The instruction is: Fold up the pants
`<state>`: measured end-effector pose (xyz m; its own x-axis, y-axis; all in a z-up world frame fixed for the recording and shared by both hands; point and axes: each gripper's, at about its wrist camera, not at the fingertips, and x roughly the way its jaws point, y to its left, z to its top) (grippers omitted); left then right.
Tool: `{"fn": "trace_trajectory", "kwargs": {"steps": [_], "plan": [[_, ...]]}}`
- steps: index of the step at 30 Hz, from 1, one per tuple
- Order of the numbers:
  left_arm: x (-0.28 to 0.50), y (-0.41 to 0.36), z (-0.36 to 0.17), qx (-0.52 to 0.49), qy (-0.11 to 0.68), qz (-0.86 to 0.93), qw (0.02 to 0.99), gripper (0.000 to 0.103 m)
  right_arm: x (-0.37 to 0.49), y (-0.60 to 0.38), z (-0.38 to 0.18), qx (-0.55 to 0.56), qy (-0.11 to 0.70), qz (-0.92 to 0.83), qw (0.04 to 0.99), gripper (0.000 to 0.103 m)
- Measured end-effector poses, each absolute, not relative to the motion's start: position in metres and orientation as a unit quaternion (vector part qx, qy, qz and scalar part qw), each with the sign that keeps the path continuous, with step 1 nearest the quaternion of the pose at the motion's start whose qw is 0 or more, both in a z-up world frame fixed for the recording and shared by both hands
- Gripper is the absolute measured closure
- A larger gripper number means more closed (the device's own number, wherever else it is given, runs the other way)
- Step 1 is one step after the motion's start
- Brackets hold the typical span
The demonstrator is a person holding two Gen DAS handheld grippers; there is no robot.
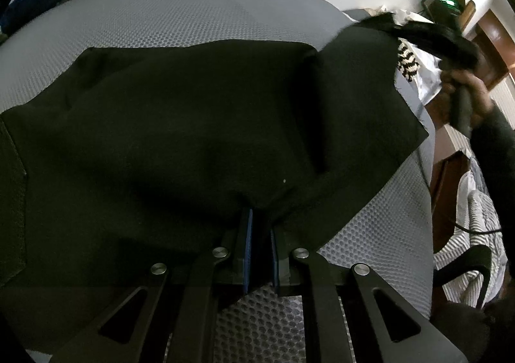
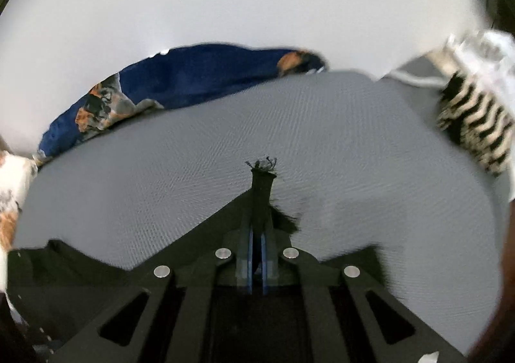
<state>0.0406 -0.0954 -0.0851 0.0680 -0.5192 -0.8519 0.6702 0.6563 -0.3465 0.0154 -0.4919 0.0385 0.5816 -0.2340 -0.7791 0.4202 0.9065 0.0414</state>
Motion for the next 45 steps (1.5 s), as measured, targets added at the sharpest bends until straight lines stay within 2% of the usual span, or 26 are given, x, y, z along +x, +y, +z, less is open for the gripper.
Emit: {"fn": "trace_trajectory", "kwargs": {"steps": [4,11,16,20,23,28,32,38,40,41,42,43,45], "plan": [[0.04,-0.098,-0.085,0.074,0.54,-0.414,0.729,0.093,-0.051,-0.496,0.038,0.121,0.443,-0.232,0.857,0.101],[0.039,-0.102,-0.085,0.096,0.531,-0.428,0.725,0.092,-0.118,-0.514,-0.023,0.185,0.506,-0.28,0.794,0.101],[0.034,-0.107,-0.083,0.117,0.523,-0.432,0.725,0.092,-0.125,-0.522,-0.038,0.222,0.51,-0.286,0.78,0.101],[0.033,-0.107,-0.084,0.118,0.523,-0.431,0.725,0.092,-0.133,-0.532,-0.032,0.264,0.5,-0.278,0.776,0.092],[0.032,-0.11,-0.083,0.122,0.523,-0.429,0.727,0.092,-0.14,-0.539,-0.027,0.278,0.485,-0.279,0.781,0.091],[0.031,-0.105,-0.079,0.122,0.526,-0.43,0.724,0.092,-0.138,-0.532,-0.022,0.247,0.479,-0.277,0.795,0.1],[0.029,-0.105,-0.078,0.13,0.526,-0.439,0.717,0.091,-0.134,-0.533,-0.014,0.229,0.469,-0.296,0.8,0.102],[0.024,-0.105,-0.079,0.15,0.52,-0.448,0.711,0.09,-0.14,-0.539,-0.043,0.242,0.491,-0.303,0.78,0.101],[0.025,-0.104,-0.077,0.147,0.525,-0.45,0.707,0.087,-0.142,-0.543,-0.043,0.261,0.489,-0.301,0.776,0.101],[0.026,-0.103,-0.075,0.149,0.528,-0.45,0.705,0.081,-0.142,-0.544,-0.043,0.262,0.491,-0.3,0.775,0.101],[0.027,-0.101,-0.074,0.15,0.532,-0.446,0.704,0.077,-0.142,-0.545,-0.042,0.262,0.494,-0.299,0.774,0.099],[0.027,-0.1,-0.072,0.152,0.536,-0.442,0.703,0.069,-0.142,-0.546,-0.041,0.262,0.498,-0.295,0.772,0.096],[0.025,-0.095,-0.065,0.153,0.536,-0.445,0.7,0.063,-0.144,-0.547,-0.037,0.263,0.499,-0.298,0.77,0.088]]}}
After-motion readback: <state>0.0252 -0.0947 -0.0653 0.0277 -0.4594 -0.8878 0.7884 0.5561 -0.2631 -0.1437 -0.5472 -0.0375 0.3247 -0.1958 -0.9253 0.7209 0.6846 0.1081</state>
